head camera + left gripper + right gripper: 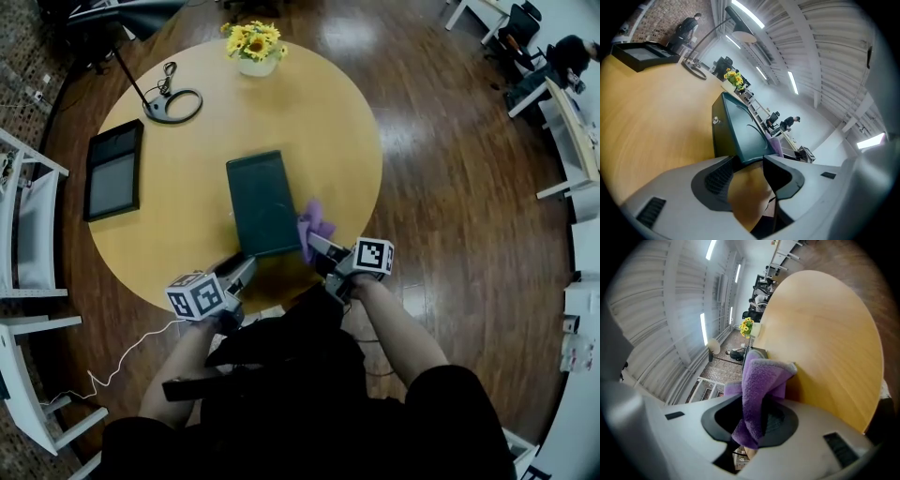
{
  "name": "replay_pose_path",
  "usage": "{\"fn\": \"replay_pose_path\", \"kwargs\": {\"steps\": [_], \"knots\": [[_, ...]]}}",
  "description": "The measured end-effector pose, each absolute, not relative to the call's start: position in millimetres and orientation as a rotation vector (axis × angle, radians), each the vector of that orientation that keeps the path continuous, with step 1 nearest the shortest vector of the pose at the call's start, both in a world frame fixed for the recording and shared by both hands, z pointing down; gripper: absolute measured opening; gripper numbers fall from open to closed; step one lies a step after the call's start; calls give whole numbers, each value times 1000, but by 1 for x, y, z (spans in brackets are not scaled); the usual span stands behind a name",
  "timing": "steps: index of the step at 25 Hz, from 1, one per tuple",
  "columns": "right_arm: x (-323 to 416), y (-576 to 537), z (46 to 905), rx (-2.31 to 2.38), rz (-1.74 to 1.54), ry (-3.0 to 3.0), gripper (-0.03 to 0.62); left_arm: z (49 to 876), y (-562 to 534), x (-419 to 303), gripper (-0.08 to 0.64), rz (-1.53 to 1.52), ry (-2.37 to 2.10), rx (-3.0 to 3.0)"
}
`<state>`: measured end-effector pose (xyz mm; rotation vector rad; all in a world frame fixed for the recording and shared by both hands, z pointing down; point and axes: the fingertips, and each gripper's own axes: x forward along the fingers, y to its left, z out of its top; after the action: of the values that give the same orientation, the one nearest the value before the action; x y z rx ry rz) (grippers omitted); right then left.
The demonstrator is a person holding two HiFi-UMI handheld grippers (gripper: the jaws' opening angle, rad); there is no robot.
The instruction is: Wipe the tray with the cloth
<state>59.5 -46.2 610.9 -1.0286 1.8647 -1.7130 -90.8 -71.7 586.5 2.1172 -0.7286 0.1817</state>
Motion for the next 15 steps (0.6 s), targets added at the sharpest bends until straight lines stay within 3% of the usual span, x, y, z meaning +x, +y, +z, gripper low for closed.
{"fn": "replay_pose_path", "kwargs": {"steps": [11, 15], "knots": [[52, -22, 594, -896, -1661, 1694, 84, 570, -74, -107, 179, -83, -775, 2059], [51, -27, 579, -874, -1648, 1800, 85, 532, -89, -117, 137, -297, -754, 2066]]}}
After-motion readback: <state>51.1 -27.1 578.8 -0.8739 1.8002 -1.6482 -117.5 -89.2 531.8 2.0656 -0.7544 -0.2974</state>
